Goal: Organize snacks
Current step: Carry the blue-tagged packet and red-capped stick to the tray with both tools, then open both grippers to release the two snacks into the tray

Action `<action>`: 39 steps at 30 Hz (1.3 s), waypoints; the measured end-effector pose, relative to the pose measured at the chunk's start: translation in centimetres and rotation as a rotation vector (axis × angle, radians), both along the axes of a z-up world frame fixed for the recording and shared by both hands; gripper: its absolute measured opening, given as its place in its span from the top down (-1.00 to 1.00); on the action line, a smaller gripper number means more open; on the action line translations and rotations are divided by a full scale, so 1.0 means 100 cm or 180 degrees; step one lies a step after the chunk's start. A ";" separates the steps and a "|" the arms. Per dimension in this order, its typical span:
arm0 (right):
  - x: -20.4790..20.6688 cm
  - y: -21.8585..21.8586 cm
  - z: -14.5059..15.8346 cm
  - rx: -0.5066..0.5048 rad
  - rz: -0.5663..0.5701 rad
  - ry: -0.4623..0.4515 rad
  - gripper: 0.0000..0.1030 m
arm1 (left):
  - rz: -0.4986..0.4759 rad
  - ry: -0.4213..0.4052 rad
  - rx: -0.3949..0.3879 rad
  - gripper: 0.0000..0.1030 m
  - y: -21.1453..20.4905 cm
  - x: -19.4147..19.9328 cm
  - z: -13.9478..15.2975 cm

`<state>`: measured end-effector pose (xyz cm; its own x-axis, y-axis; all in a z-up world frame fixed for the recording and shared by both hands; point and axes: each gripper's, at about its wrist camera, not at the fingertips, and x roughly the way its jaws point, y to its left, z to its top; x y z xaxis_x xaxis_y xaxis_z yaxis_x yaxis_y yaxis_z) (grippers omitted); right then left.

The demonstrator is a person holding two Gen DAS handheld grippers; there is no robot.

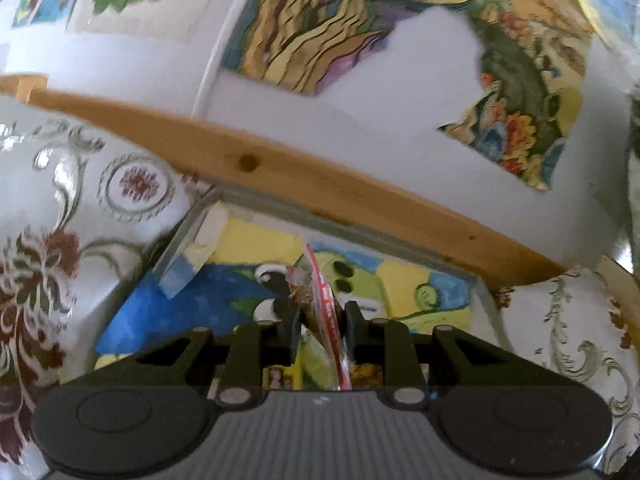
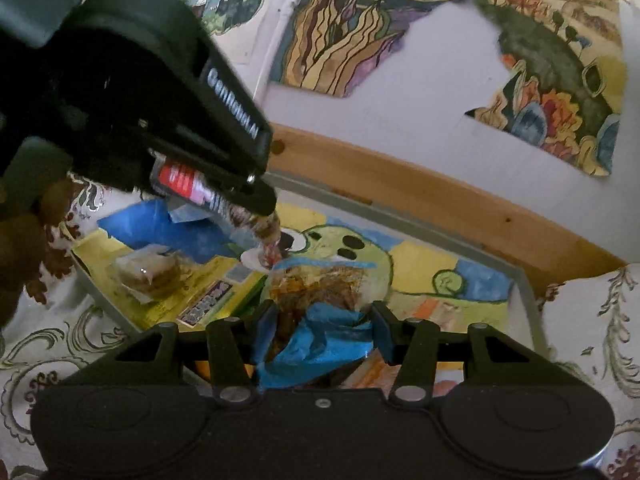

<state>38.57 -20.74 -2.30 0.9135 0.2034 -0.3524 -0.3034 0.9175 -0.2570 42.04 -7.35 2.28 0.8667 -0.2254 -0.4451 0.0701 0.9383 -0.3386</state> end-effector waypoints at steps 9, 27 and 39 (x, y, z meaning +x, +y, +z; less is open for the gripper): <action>0.004 0.000 0.000 0.0083 -0.0074 0.0025 -0.10 | 0.0256 0.0211 0.0077 0.32 0.014 0.006 -0.008; -0.046 -0.023 0.052 0.0368 -0.0167 -0.0282 -0.89 | 0.0627 -0.0182 0.0412 -0.99 0.011 -0.041 0.022; -0.119 -0.046 0.097 0.0533 -0.0260 -0.0405 -0.98 | 0.0836 -0.0426 0.0515 -0.99 0.022 -0.120 0.054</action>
